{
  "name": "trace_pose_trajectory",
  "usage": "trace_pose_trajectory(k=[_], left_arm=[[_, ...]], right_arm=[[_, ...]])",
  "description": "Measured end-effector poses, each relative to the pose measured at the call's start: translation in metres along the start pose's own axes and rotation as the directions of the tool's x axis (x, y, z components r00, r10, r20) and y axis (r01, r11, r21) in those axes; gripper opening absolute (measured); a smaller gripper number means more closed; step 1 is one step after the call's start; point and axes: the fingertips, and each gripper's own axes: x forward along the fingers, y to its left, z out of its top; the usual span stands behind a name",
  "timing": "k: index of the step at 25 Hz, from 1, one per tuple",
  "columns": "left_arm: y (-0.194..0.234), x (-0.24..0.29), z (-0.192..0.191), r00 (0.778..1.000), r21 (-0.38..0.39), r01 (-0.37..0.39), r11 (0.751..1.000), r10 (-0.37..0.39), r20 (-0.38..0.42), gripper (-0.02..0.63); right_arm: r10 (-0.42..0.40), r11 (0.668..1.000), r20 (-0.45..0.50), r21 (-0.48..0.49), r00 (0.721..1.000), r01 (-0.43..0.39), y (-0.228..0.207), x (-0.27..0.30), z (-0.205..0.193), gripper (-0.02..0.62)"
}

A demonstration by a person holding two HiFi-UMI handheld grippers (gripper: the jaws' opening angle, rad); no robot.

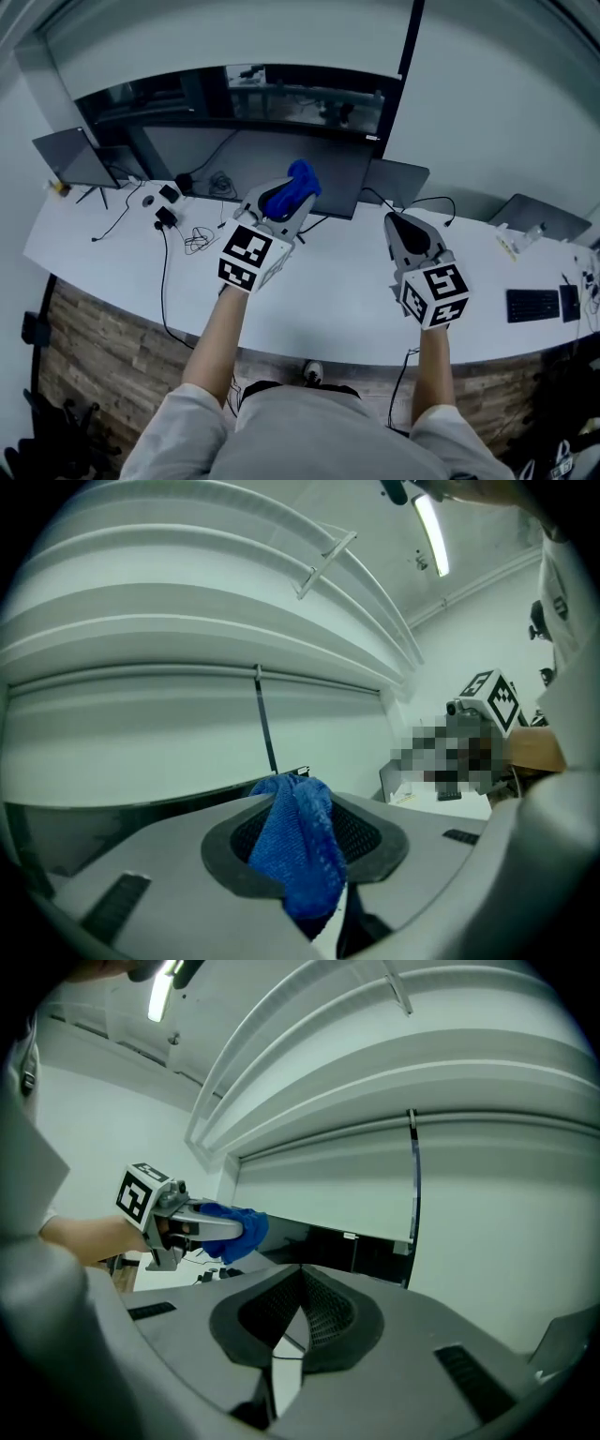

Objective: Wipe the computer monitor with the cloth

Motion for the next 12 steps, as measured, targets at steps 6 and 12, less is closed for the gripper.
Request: trace_pose_trajectory(k=[6, 12], left_arm=[[0.003, 0.089, 0.045, 0.989, 0.005, 0.128, 0.992, -0.128, 0.068, 0.133], [0.006, 0.155, 0.071, 0.982, 0.027, 0.183, 0.983, -0.184, 0.051, 0.133]], right_arm=[[-0.049, 0.999, -0.019, 0.017, 0.999, 0.050, -0.035, 0.012, -0.013, 0.014], [-0.122, 0.991, -0.032, 0.045, 0.992, 0.123, -0.056, 0.009, -0.012, 0.014]])
